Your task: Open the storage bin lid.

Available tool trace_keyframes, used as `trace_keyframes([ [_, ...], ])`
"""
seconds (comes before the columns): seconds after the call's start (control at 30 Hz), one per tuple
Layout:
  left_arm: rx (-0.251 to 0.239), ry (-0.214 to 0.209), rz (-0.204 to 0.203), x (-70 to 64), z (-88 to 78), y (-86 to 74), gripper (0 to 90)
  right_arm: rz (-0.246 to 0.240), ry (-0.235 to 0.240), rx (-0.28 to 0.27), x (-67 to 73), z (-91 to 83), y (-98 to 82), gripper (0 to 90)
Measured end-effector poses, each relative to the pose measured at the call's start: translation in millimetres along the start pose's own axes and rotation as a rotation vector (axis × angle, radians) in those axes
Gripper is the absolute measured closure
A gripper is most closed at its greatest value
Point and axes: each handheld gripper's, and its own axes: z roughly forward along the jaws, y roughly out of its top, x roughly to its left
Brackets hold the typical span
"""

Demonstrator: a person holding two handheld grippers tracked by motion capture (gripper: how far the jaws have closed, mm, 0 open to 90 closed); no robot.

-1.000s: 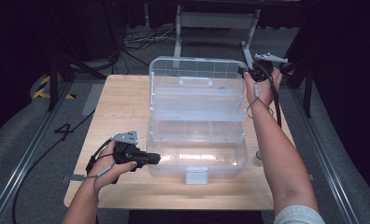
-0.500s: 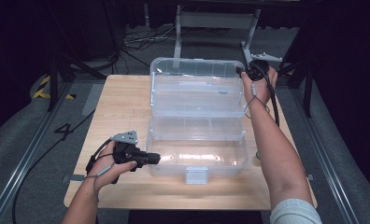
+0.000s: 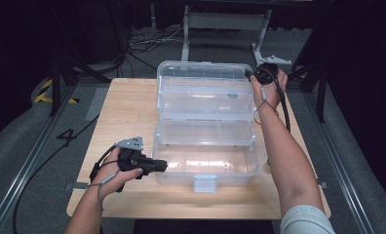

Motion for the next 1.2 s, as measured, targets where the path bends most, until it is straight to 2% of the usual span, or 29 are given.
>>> trace_keyframes([
  [0.2,0.002,0.001,-0.003,-0.1,0.0,0.1,81.7,-0.014,-0.007,0.007,-0.5,4.7,-2.2,82.0],
  [0.33,0.0,0.001,-0.003,-0.1,0.0,0.0,81.6,-0.035,0.017,0.006,-4.0,9.1,-5.0,81.7],
  [0.4,0.001,0.001,-0.003,-0.1,0.0,0.1,81.6,-0.029,0.031,0.008,-6.6,10.7,-6.6,81.5],
  [0.73,-0.003,-0.007,-0.007,0.8,0.1,-0.2,81.4,-0.053,0.064,0.005,-11.9,17.5,-12.1,81.8],
  [0.93,-0.007,-0.01,-0.008,1.1,0.1,-0.3,81.3,-0.069,0.071,0.017,-14.1,22.9,-15.7,82.1],
  [1.2,-0.01,-0.011,-0.008,1.4,-0.2,-0.8,81.1,-0.065,0.087,0.029,-16.9,29.1,-19.4,82.0],
])
